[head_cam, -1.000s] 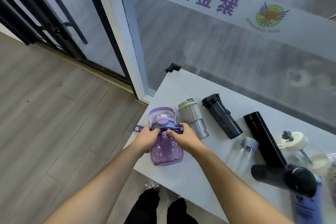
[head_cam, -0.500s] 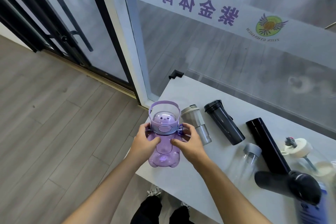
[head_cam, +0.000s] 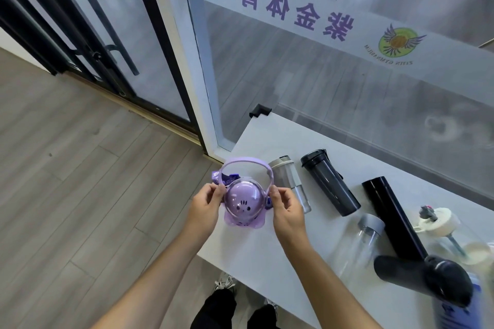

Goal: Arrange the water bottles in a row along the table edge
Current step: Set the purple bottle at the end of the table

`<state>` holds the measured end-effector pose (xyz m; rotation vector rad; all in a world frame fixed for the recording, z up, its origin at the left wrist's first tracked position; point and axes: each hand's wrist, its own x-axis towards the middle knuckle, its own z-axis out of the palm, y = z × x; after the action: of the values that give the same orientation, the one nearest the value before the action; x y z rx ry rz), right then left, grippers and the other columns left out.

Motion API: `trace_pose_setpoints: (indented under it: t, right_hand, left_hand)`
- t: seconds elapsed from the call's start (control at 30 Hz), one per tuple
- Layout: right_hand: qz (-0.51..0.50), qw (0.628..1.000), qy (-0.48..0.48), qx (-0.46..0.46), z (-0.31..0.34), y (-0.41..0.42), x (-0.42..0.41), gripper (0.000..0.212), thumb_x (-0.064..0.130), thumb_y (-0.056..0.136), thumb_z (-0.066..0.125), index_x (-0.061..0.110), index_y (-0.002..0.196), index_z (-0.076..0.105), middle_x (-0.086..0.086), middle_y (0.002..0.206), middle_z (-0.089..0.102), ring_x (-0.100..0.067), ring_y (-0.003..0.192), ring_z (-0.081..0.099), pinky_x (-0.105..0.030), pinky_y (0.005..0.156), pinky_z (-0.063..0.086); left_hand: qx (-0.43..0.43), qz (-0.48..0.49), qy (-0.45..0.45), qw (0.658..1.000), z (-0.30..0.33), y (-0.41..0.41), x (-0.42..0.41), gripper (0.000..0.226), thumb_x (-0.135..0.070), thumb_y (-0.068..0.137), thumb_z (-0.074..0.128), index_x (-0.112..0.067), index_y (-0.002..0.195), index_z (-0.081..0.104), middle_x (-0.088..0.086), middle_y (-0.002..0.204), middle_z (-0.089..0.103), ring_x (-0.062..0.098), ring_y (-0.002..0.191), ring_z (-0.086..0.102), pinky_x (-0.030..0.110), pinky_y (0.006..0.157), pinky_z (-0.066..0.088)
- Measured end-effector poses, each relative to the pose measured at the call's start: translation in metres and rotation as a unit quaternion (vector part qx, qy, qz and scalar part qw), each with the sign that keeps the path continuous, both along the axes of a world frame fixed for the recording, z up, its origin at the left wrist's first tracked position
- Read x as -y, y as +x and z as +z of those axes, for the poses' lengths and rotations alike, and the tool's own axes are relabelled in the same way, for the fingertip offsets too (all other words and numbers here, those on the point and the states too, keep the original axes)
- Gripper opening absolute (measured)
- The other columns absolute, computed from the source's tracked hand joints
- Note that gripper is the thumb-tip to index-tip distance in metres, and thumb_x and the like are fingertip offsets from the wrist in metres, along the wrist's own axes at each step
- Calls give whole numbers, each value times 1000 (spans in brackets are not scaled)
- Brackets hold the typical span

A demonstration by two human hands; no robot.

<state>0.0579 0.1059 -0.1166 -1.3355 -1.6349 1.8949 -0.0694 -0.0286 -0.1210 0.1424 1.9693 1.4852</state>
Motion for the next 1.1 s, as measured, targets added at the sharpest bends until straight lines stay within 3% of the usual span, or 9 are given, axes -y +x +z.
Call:
trace_pose_setpoints:
  t: [0.13, 0.23, 0.3, 0.4, 0.5, 0.73, 0.9, 1.0, 1.1]
  right_hand:
    - [-1, 999, 13, 41, -6, 4, 1, 17, 34, 97, 63, 20, 90, 69, -2, 84, 72, -19, 83, 68, -28, 74, 55]
    - [-1, 998, 24, 56, -4, 6, -1, 5, 29, 96, 66, 23, 96, 67, 2, 91, 73, -18, 92, 70, -17, 70, 52]
    - [4, 997, 42, 61, 1, 7, -2, 12, 26, 95, 66, 25, 107, 65, 5, 96, 72, -13, 94, 69, -12, 69, 51]
    - [37, 997, 36, 50, 9, 8, 3, 22, 24, 98, 61, 32, 119, 62, 6, 99, 72, -8, 92, 69, -11, 68, 50]
    - [55, 997, 27, 42, 10, 0, 8, 30, 23, 100, 59, 28, 129, 59, 5, 105, 71, -9, 95, 68, -9, 67, 49]
    - [74, 997, 26, 21, 20, -54, -15, 45, 36, 97, 62, 23, 139, 51, 9, 105, 66, -7, 99, 65, -9, 67, 49]
    - [48, 996, 62, -33, 54, -87, -45, 47, 32, 99, 60, 24, 143, 46, 4, 108, 63, 3, 95, 61, -3, 62, 45]
    - [2, 992, 96, -79, 73, -98, -65, 45, 36, 98, 60, 31, 141, 47, 11, 110, 62, 15, 91, 61, -4, 70, 46]
    - [-41, 988, 118, -93, 77, -104, -82, 51, 42, 97, 59, 33, 145, 43, 14, 114, 61, 9, 101, 61, -12, 84, 46]
  left_hand:
    - [-31, 21, -31, 999, -1, 5, 1, 6, -23, 94, 62, -19, 99, 61, -3, 82, 72, 6, 71, 66, 31, 79, 52]
    - [-18, 38, -47, 998, -2, 4, 2, 17, -22, 91, 67, -20, 106, 58, 2, 89, 73, 15, 81, 70, 39, 84, 56]
    - [-26, 36, -75, 996, -3, 2, 4, 23, -29, 89, 69, -21, 109, 59, 3, 96, 70, 18, 86, 68, 43, 84, 56]
    - [-21, -1, -82, 996, -7, 0, 4, 25, -29, 94, 61, -24, 118, 61, 2, 110, 68, 19, 101, 66, 33, 86, 52]
    - [2, 6, -42, 999, -5, -2, -3, 20, -19, 100, 49, -28, 108, 64, 0, 106, 72, 16, 101, 67, 28, 84, 51]
    - [-12, 30, -19, 999, 5, -47, -34, 33, -11, 103, 40, -29, 97, 67, 5, 101, 71, 27, 101, 66, 50, 92, 54]
    - [-52, 8, 47, 998, 39, -90, -81, 30, -8, 102, 39, -25, 102, 64, -1, 99, 67, 24, 101, 64, 23, 75, 55]
    - [-75, -37, 92, 992, 64, -112, -115, 34, -13, 101, 41, -35, 103, 66, 1, 112, 69, 22, 109, 64, 33, 86, 55]
    - [-86, -72, 127, 985, 82, -122, -143, 34, -12, 102, 40, -34, 107, 65, 2, 118, 67, 16, 112, 62, 31, 93, 52]
